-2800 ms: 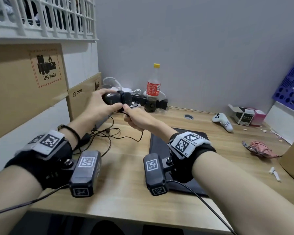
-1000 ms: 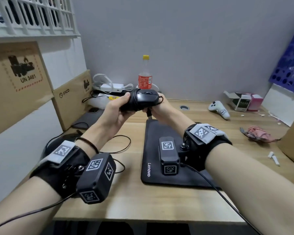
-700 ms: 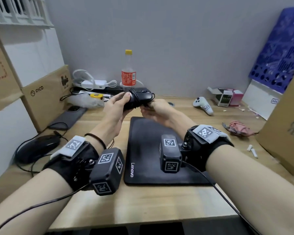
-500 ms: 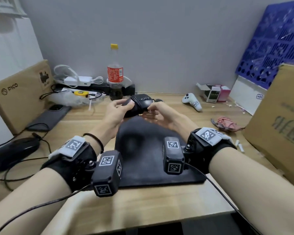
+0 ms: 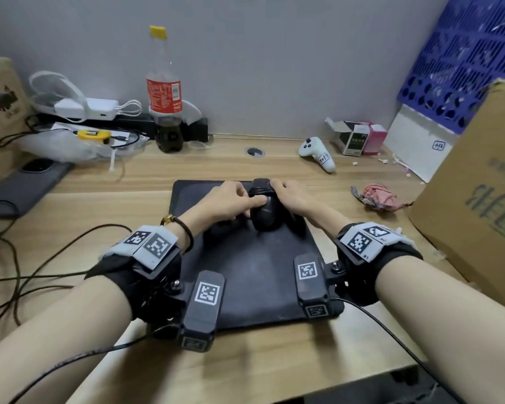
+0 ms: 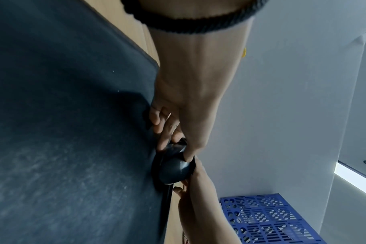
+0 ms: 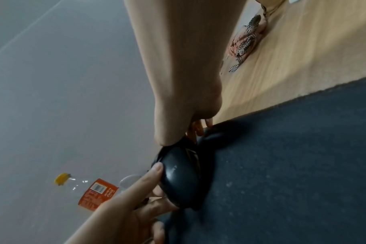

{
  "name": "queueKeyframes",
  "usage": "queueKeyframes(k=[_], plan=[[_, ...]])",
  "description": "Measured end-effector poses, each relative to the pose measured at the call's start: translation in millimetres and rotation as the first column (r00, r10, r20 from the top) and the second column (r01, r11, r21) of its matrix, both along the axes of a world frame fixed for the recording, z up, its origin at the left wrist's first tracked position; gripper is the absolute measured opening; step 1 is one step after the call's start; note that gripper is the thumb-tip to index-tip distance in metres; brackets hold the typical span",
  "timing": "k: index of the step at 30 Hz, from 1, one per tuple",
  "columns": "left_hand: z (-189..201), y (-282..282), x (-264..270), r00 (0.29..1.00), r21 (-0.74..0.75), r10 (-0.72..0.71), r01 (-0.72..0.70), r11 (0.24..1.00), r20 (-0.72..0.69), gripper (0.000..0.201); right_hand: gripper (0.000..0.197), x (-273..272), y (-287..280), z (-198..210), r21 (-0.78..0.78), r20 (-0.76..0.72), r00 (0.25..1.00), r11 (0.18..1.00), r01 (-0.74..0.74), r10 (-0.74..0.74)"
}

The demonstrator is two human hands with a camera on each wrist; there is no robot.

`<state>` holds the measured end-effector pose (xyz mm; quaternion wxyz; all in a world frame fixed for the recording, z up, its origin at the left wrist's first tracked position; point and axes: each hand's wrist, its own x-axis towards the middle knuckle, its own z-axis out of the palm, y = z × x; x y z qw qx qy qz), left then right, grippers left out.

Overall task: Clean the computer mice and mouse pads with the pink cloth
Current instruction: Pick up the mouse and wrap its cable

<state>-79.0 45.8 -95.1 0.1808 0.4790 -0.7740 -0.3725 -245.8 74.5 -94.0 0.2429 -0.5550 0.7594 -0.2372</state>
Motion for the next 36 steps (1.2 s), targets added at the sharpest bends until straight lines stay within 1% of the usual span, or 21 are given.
queueKeyframes(k=[2,4,6,7,8,10,12,15,17,18,19,20,21,23,25,27,29,31,33,34,36], plan=[[1,0,-1,0.998,-0.039,0.032,-0.03,0.999,0.062,0.047,0.048,1,-3,-3,0.004,-0.121,0.992,0.999,0.032,-0.031],[3,0,1,0.994,-0.06,0.042,-0.036,0.998,0.1,0.046,0.054,1,-7,-6,-0.006,-0.156,0.984,0.997,0.083,-0.083],[6,3,6,0.995,-0.056,0.028,-0.022,0.998,0.097,0.04,0.056,5,-4,1,-0.053,-0.148,0.974,0.985,0.165,-0.171],[8,5,10,0.996,-0.048,0.02,-0.016,0.999,0.083,0.036,0.053,8,-2,7,-0.104,-0.131,0.967,0.973,0.206,-0.219],[11,7,15,0.998,-0.033,0.019,-0.017,0.999,0.061,0.033,0.05,11,-1,13,-0.171,-0.117,0.962,0.959,0.225,-0.246],[18,12,30,1.0,-0.01,0.022,-0.022,1.0,0.011,0.028,0.046,20,1,28,-0.297,-0.081,0.967,0.932,0.207,-0.241],[26,17,49,0.998,0.001,0.042,-0.042,0.999,-0.048,0.023,0.041,36,2,41,-0.352,-0.047,0.981,0.922,0.159,-0.187],[38,25,81,0.99,0.009,0.092,-0.092,0.996,-0.107,0.017,0.046,69,8,54,-0.389,0.015,0.995,0.916,0.096,-0.097],[43,26,101,0.985,0.007,0.139,-0.139,0.99,-0.103,0.014,0.05,89,10,59,-0.401,0.018,1.0,0.916,0.028,-0.022],[46,33,128,0.975,-0.009,0.191,-0.194,0.981,-0.112,0.013,0.05,115,13,64,-0.396,-0.002,0.999,0.917,-0.044,0.047],[47,36,145,0.969,-0.012,0.216,-0.219,0.976,-0.119,0.013,0.051,130,15,65,-0.384,-0.02,0.996,0.919,-0.091,0.091],[47,33,150,0.966,-0.006,0.227,-0.23,0.973,-0.122,0.014,0.051,133,14,64,-0.391,-0.028,0.994,0.913,-0.112,0.11],[47,34,161,0.961,-0.016,0.251,-0.255,0.967,-0.113,0.016,0.052,143,11,64,-0.393,-0.029,0.99,0.909,-0.137,0.137],[47,40,192,0.946,-0.086,0.322,-0.324,0.942,-0.039,0.017,0.051,168,11,62,-0.389,-0.037,0.976,0.897,-0.212,0.215],[45,46,231,0.903,-0.161,0.428,-0.417,0.895,0.036,0.016,0.048,200,11,62,-0.343,-0.046,0.959,0.897,-0.279,0.281],[38,46,265,0.869,-0.189,0.491,-0.474,0.86,0.059,0.015,0.043,227,11,61,-0.295,-0.053,0.942,0.896,-0.331,0.33],[30,45,291,0.834,-0.212,0.543,-0.516,0.83,0.097,0.025,0.039,247,12,57,-0.23,0.014,0.903,0.88,-0.416,0.43],[23,48,315,0.783,-0.23,0.587,-0.544,0.807,0.208,0.046,0.03,268,13,53,-0.135,0.094,0.844,0.847,-0.514,0.527],[17,51,332,0.76,-0.197,0.572,-0.538,0.82,0.307,0.068,0.016,288,18,49,-0.05,0.165,0.776,0.791,-0.61,0.609],[12,51,339,0.755,-0.186,0.561,-0.531,0.827,0.339,0.076,0.019,297,20,47,-0.026,0.17,0.745,0.759,-0.651,0.645],[5,52,346,0.732,-0.196,0.554,-0.522,0.83,0.397,0.079,0.029,313,23,42,0.013,0.118,0.678,0.681,-0.732,0.726]])
